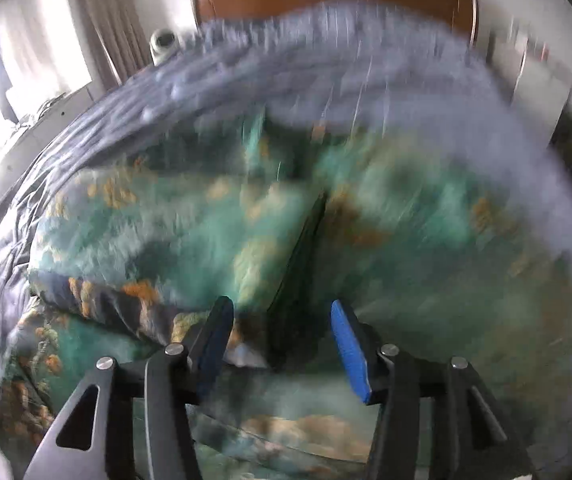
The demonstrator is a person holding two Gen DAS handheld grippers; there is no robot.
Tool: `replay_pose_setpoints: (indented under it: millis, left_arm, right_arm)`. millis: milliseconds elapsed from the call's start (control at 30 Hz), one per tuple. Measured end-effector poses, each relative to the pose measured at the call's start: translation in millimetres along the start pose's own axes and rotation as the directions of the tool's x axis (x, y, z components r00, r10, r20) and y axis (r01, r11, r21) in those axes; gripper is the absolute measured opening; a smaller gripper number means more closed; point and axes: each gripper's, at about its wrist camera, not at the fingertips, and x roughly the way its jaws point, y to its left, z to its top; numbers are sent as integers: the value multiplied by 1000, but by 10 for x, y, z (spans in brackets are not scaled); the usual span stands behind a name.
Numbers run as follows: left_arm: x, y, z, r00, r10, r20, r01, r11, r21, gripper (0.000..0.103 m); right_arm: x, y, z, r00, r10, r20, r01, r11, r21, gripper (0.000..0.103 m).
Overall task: Fold large clothes
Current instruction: 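Fold the side panel over the jacket front with the left gripper while the right gripper folds the other side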
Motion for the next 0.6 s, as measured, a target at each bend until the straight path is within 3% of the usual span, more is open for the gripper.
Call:
replay_pose_setpoints:
  millis: [33, 100, 200, 267, 333, 400, 533, 600]
  left_arm:
    - [113, -30, 91, 1000, 13, -4, -13, 1000, 4, 79]
    - [316, -104, 194, 999, 32, -7, -32, 999, 18, 59]
    - [778, -250, 213, 995, 54, -78, -50, 997, 62, 43]
    - [1094, -291, 73, 988, 72, -134, -59, 993, 100, 44]
    - [1151, -328, -87, 993, 85, -76, -73, 986, 148, 44]
    - [1120, -324, -112, 995, 82, -59, -73, 987, 140, 44]
    - [866, -295, 17, 998, 54, -40, -51, 995, 81, 48]
    - [733, -306, 143, 1000, 4, -3, -4, 999, 49, 65]
  right_arm:
    - [-164, 75, 51, 998, -5, 70, 8, 999, -42, 52]
    - [-259, 197, 130, 992, 29, 121, -19, 996, -88, 52]
    - [-47, 377, 201, 994, 74, 78, -65, 992, -111, 52]
    - [372, 439, 110, 996, 75, -41, -78, 993, -85, 52]
    - [734, 422, -102, 987, 80, -137, -87, 995, -46, 52]
    - [677, 450, -181, 994, 80, -74, -85, 995, -56, 52]
    - [615, 453, -219, 994, 95, -54, -98, 994, -54, 52]
    - [660, 433, -236, 994, 106, -38, -107, 993, -45, 52]
